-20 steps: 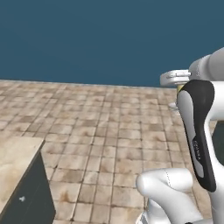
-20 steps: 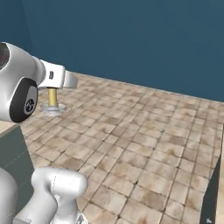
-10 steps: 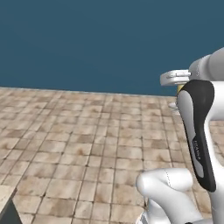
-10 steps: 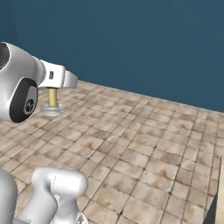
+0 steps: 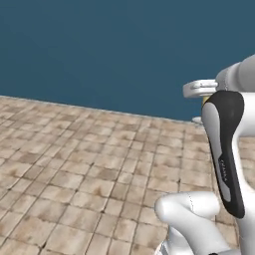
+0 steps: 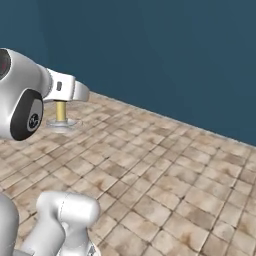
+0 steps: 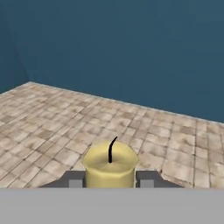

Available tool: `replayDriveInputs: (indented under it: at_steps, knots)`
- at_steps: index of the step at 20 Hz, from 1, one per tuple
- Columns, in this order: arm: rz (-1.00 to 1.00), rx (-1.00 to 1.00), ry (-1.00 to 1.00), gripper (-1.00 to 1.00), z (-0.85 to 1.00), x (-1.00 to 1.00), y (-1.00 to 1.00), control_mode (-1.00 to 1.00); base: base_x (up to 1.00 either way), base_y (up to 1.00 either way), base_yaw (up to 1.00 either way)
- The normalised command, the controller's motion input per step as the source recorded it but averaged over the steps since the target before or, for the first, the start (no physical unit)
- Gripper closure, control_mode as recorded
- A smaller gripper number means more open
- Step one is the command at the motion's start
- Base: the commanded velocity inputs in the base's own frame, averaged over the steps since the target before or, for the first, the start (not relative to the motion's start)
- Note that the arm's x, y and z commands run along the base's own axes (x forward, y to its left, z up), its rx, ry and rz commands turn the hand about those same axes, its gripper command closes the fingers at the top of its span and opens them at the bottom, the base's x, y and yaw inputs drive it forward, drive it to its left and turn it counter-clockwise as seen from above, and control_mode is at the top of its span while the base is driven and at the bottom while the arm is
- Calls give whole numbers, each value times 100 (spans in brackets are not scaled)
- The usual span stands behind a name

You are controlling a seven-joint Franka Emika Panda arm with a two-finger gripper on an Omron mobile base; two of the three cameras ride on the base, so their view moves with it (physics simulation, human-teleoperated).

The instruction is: Get the candle and the beer from the cabinet and move them to the dining counter.

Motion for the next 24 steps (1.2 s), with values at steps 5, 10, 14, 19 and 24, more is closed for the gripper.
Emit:
replayDriveInputs:
  at_steps: [5,10,14,19,24]
  knots:
    - [0,0,0,100,0,0,0,100,74,-73,62]
    - [0,0,0,100,0,0,0,100,70,-55,70]
    - [0,0,0,100,0,0,0,100,71,-56,70]
    - [0,0,0,100,0,0,0,100,74,-63,66]
    - [0,0,0,100,0,0,0,100,93,-64,59]
